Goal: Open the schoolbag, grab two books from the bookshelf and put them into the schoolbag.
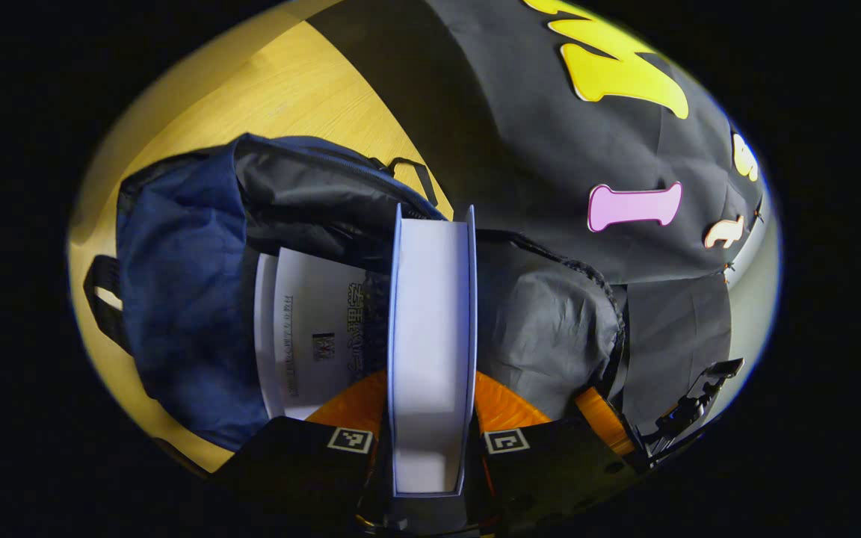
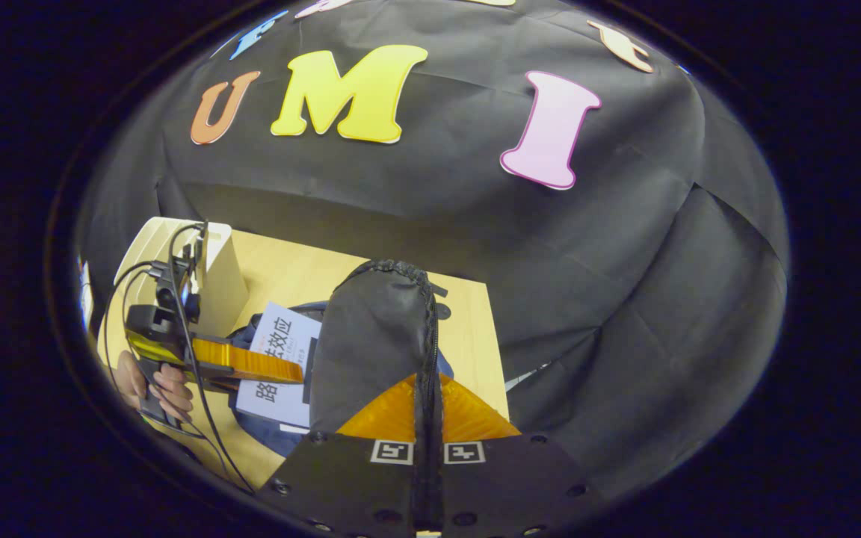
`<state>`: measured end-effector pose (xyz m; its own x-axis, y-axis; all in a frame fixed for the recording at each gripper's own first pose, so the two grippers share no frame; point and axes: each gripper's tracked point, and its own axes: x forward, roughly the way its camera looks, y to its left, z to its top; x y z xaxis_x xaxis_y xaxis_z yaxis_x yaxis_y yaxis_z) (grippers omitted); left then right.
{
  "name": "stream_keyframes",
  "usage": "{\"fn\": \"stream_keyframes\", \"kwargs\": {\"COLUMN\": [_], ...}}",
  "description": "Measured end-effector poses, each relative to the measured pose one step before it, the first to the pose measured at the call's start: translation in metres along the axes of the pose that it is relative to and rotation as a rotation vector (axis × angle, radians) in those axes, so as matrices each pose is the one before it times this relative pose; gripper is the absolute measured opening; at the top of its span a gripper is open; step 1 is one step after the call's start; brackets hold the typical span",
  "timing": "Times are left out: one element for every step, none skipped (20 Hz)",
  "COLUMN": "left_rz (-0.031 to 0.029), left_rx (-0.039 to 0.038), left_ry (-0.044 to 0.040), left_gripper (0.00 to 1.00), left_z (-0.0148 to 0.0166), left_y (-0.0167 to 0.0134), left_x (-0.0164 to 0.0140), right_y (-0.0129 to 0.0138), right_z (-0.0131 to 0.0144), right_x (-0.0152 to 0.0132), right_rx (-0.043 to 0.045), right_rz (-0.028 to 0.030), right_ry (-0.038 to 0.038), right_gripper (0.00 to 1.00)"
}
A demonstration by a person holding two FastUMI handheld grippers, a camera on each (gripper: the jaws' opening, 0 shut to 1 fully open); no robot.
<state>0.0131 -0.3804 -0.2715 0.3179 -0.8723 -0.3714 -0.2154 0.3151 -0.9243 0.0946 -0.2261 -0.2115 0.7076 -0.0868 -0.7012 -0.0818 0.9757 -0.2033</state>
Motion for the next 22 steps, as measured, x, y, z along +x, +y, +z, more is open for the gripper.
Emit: {"fn": "stream_keyframes", "kwargs": {"left_rz": [-0.00591,-0.00524,-0.00346,-0.00353,-0.00126,0.00007,0.00193,0.00139,0.00423,0.00739,0.00376,0.01189,0.02985,0.01259,0.02525,0.03779,0.03934,0.04054,0.03612,0.02964,0.03354,0.03579], "left_rx": [-0.00787,-0.00362,-0.00095,-0.00402,-0.0033,-0.00351,-0.00289,0.00006,0.00175,-0.00017,-0.00794,-0.0051,0.00365,0.00223,-0.00304,-0.00397,-0.00687,0.00547,0.00922,0.00382,0.00011,0.00285], "left_ry": [0.00272,0.00842,0.00848,0.01144,0.00836,0.0052,0.00554,0.00289,0.00239,0.00366,0.00686,0.00566,0.00448,0.0153,0.0174,0.02661,0.02388,0.00244,-0.00035,0.00184,-0.00069,-0.00324], "left_gripper": [0.4,0.4,0.4,0.4,0.4,0.4,0.4,0.4,0.41,0.41,0.43,0.44,0.47,0.42,0.47,0.65,0.63,0.73,0.72,0.77,0.89,0.89], "left_z": [-0.0026,-0.0029,-0.00259,-0.00312,-0.00143,0.00109,0.0014,0.00169,0.00077,0.00002,-0.00056,-0.00046,0.00151,-0.00271,-0.00126,-0.00237,-0.00257,0.00134,-0.00006,0.00105,-0.00137,0.00077], "left_y": [0.00132,0.00121,0.00164,0.00094,0.00001,0.00126,0.00085,0.00119,0.00047,0.00154,0.00111,0.00237,0.00667,0.00229,0.00314,0.00605,0.00664,0.00706,0.00427,0.00349,0.00343,0.0041], "left_x": [0.00388,0.00437,0.0043,0.0042,0.00395,0.0017,0.00221,0.00029,-0.00048,0.00015,-0.00002,0.00018,0.0034,-0.00153,-0.00194,-0.00068,-0.00238,-0.00043,-0.00079,-0.00378,-0.00192,-0.00393], "right_y": [0.0015,0.00158,0.00108,-0.00056,-0.00008,-0.0003,0.00017,-0.00008,0.00017,0.00036,0.00072,0.00064,0.00177,0.00216,0.00094,0.0012,0.00198,0.00145,0.00217,0.00131,0.00121,0.00125], "right_z": [0.00198,-0.00011,0.00019,-0.00029,0.00077,-0.00047,-0.00037,-0.00048,0.00002,-0.00001,0.00081,0.00007,-0.00024,-0.00114,0.00009,-0.00083,-0.00009,0.00021,0.00006,-0.00022,0.00093,-0.00008], "right_x": [0.00051,0.0018,-0.00073,0.00046,0.00021,0.00079,0.00011,0.00118,0.00068,0.00106,0.00029,0.00055,0.00101,0.00162,0.0006,0.00031,0.00105,0.00143,0.00024,0.00012,0.0008,0.00077], "right_rx": [0.00187,-0.00183,-0.0018,-0.00052,-0.0007,0.00167,0.00388,0.00412,0.00378,0.00106,-0.00041,0.00008,0.00293,0.00147,0.00039,0.00431,0.00374,0.00264,0.0024,0.00076,0.00082,0.00148], "right_rz": [0.00388,0.00359,0.00297,0.00079,-0.00002,0.00068,0.00221,0.00115,0.00156,0.00079,0.0004,0.0016,0.00557,0.00427,0.00021,0.0044,0.00521,0.00472,0.00503,0.0043,0.00245,0.00348], "right_ry": [-0.00248,0.00079,0.00077,0.00002,-0.0003,0.00044,0.00193,0.00116,0.00089,-0.001,-0.00154,-0.00112,0.00122,0.00338,-0.00169,0.00055,0.00023,0.00001,-0.00052,-0.00149,-0.00305,-0.00108], "right_gripper": [0.0,0.0,0.0,0.0,0.0,0.0,0.0,0.0,0.0,0.0,0.0,0.0,0.0,0.0,0.0,0.0,0.0,0.0,0.0,0.0,0.0,0.0]}}
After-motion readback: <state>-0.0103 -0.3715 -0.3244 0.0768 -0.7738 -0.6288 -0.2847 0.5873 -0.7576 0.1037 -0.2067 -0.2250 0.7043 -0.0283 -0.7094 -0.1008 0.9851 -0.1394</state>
